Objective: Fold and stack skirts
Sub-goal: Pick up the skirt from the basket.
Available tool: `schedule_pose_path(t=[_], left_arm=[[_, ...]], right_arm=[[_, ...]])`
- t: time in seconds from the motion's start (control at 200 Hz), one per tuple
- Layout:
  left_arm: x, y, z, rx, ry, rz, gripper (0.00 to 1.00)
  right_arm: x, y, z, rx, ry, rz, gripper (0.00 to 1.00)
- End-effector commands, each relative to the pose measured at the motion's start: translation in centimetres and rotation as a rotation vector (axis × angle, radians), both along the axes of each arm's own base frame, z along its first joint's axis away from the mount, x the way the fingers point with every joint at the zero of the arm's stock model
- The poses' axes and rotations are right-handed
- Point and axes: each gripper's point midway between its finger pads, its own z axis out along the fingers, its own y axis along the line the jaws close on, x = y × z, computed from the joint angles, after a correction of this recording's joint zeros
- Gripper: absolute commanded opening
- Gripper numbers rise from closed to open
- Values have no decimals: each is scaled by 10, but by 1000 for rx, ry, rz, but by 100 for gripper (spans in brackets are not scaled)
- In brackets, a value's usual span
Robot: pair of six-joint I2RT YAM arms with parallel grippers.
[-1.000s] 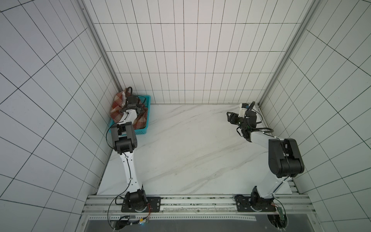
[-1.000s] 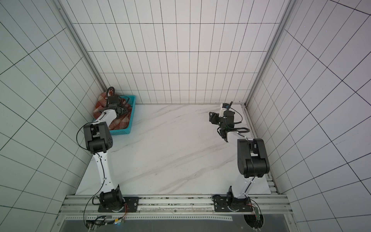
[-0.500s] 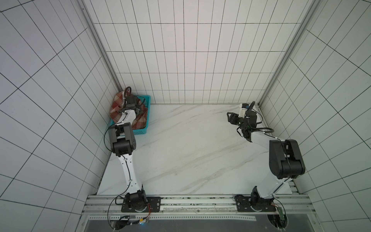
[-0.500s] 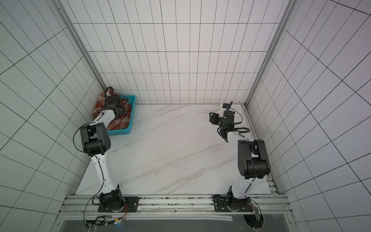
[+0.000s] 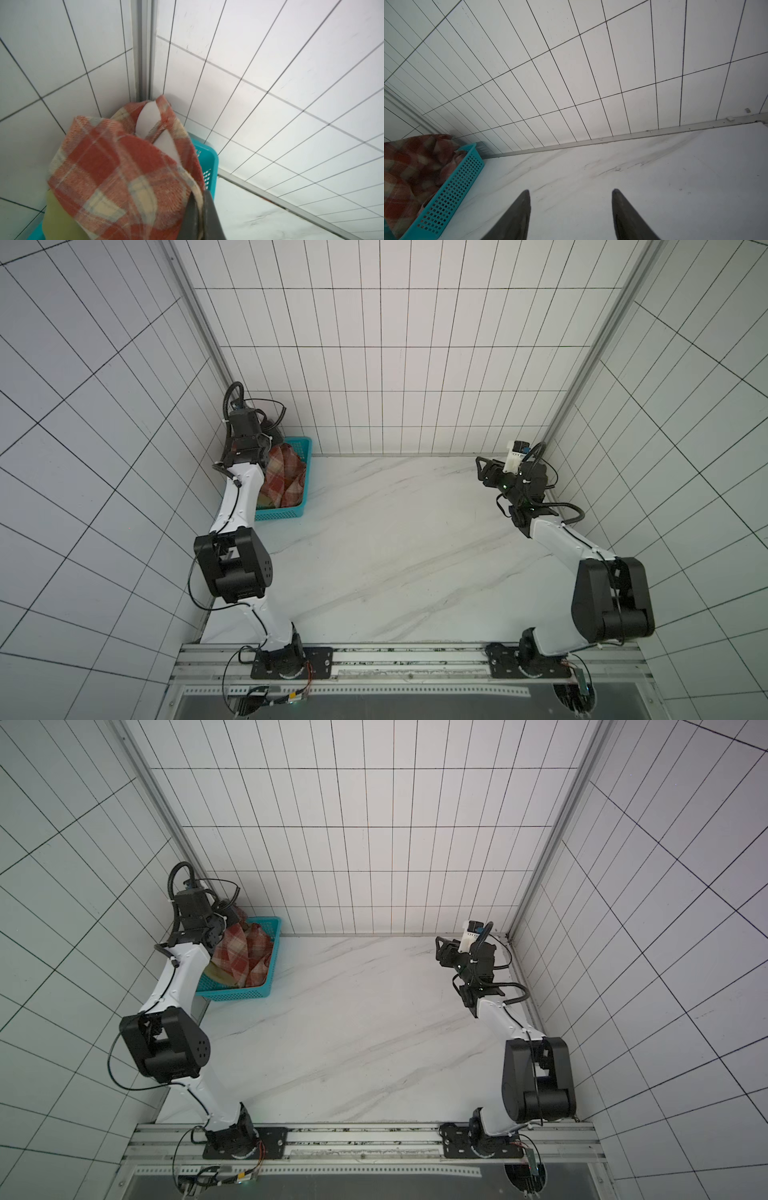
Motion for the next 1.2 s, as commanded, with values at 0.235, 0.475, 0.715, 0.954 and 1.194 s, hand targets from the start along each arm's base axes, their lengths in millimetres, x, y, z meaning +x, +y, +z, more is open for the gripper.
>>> schedule_pose_path(t=[0.235,0.475,0.715,0.954,1.194], left_arm=[[-74,-60,207,-63,-487,-256,0],[-135,-103,312,-138,-774,-482,0],[-174,-145,365,-212,-910,-656,0],[-194,-200,375,-310,-942,-819,0],[-174,-278,334,-449,-829,-985,0]], right_arm=[[-22,14,57,41,-91,38,60],[-32,17,77,38,-126,54,60],[-45,16,95,30,-168,56,60],[-63,11,106,12,-191,42,60],[-74,4,101,-28,-167,12,60]])
